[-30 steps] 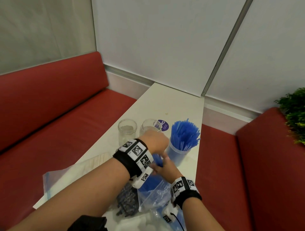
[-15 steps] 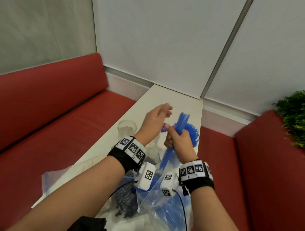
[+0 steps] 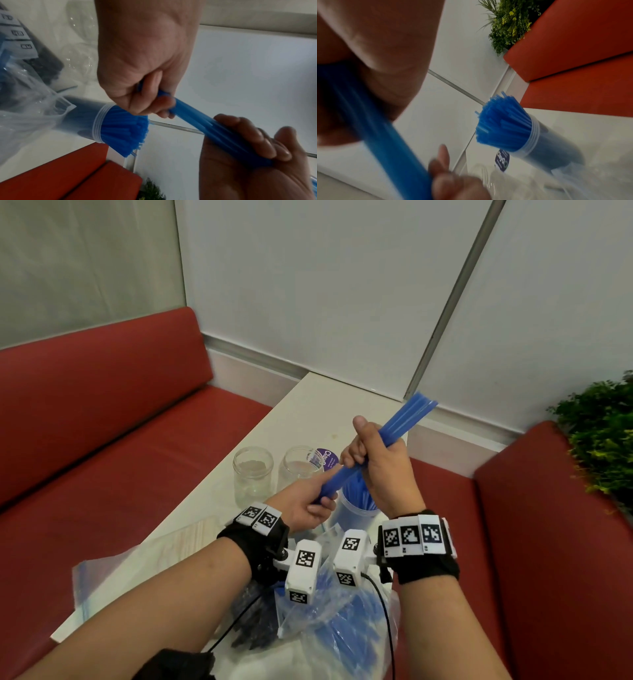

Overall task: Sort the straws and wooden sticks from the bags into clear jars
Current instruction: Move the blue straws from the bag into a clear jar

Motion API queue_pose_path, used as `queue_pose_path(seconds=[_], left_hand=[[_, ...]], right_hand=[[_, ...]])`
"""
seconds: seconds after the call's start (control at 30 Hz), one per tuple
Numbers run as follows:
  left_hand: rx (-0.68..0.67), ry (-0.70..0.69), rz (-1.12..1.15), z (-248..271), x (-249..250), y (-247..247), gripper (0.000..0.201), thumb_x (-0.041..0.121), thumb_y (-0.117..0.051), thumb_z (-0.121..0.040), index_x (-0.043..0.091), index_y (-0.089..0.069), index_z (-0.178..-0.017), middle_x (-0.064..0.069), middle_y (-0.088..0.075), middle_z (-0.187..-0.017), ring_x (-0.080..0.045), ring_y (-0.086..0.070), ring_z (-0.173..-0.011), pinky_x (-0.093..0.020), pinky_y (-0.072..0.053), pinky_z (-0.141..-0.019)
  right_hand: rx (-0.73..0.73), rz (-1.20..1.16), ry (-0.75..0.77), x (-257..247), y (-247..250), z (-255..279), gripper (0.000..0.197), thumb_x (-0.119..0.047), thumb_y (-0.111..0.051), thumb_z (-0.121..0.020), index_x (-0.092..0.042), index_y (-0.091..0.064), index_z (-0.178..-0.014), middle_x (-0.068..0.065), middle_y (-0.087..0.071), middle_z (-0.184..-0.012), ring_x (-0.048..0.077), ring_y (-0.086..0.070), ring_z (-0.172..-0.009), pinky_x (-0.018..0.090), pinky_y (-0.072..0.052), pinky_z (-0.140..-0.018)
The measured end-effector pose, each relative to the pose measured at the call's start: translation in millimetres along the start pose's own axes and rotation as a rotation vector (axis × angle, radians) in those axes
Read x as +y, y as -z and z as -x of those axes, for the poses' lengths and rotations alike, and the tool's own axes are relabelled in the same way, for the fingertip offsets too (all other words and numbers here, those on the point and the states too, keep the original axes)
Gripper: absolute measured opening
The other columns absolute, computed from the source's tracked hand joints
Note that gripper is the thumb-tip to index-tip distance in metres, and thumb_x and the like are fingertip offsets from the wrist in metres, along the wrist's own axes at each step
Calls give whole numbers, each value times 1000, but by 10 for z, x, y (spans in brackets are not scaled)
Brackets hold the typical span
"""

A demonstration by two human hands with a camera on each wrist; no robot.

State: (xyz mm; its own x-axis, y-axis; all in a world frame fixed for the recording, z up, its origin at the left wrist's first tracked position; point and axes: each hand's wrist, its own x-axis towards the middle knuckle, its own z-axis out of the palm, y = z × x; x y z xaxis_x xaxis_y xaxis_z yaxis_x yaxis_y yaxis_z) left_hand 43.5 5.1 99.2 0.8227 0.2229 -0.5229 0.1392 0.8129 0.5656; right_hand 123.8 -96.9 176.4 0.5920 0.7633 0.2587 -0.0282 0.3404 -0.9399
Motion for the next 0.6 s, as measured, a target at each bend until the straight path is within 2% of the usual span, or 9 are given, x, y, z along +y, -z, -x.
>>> queue_pose_path(seconds=[0.07, 0.13, 0.23, 0.3, 0.37, 0.43, 0.47, 0.53, 0.6], left_hand=[[-4, -20, -21, -35, -24, 70, 28, 33, -56, -97, 15, -47, -78, 3, -38, -51, -3, -27, -32, -13, -17, -25], [35, -46, -35, -73, -32, 146, 24, 29, -52, -99, 15, -47, -81, 2, -37, -50, -3, -25, -32, -14, -16, -26], [102, -64, -103, -144, -57, 269, 20, 26, -53, -99, 12, -48, -86, 0, -40, -53, -5, -27, -35, -15, -19, -29], [138, -78, -111, -185, -99, 313, 20, 28, -53, -100, 9, -51, -95, -4, -46, -60, -7, -35, -40, -16, -26, -32], [166, -91, -171, -225, -167, 342, 27, 28, -48, -103, 2, -55, -105, -10, -56, -74, -13, -47, -52, -20, -40, -44], [192, -87, -375, -249, -252, 386, 32, 25, -44, -105, -3, -58, -108, -13, -60, -84, -19, -55, -63, -27, -48, -57], [207, -90, -528, -251, -297, 415, 29, 20, -45, -103, -4, -60, -107, -13, -60, -83, -20, -56, -63, -28, -49, -58], [197, -135, -954, -275, -376, 501, 23, 12, -51, -99, -5, -65, -106, -11, -62, -83, -20, -58, -64, -28, -51, -59], [134, -204, -1367, -304, -447, 592, 23, 12, -54, -96, -1, -71, -105, -10, -70, -96, -21, -64, -80, -28, -52, -73]], right_hand=[[-100, 204, -71, -65, 135, -10, 39, -33, -68, -95, -13, -56, -64, 11, -60, -67, 27, -66, -72, 33, -55, -74], [-188, 420, -174, -167, 313, -36, 31, -37, -72, -91, -13, -66, -72, 15, -71, -84, 26, -70, -87, 37, -59, -81], [-312, 539, -353, -300, 531, -91, 18, -32, -77, -87, -15, -77, -86, 17, -76, -95, 31, -73, -88, 34, -62, -77], [-306, 513, -405, -300, 602, -127, 12, -26, -79, -87, -14, -78, -90, 20, -76, -94, 32, -74, -84, 30, -62, -74], [-254, 540, -404, -235, 652, -179, 7, -21, -78, -88, -14, -78, -87, 21, -76, -92, 32, -74, -79, 30, -62, -75], [-223, 621, -424, -148, 712, -243, 7, -19, -76, -88, -12, -77, -86, 19, -76, -90, 30, -74, -76, 32, -63, -77], [-199, 672, -438, -104, 751, -275, 9, -18, -76, -87, -10, -76, -86, 18, -76, -88, 30, -74, -75, 32, -63, -77], [-118, 755, -445, -13, 837, -338, 13, -17, -74, -87, -4, -73, -90, 17, -76, -86, 27, -74, -72, 32, -62, -76], [-8, 825, -416, 75, 911, -386, 16, -15, -73, -88, 0, -71, -94, 16, -76, -82, 23, -74, -67, 35, -62, -75]])
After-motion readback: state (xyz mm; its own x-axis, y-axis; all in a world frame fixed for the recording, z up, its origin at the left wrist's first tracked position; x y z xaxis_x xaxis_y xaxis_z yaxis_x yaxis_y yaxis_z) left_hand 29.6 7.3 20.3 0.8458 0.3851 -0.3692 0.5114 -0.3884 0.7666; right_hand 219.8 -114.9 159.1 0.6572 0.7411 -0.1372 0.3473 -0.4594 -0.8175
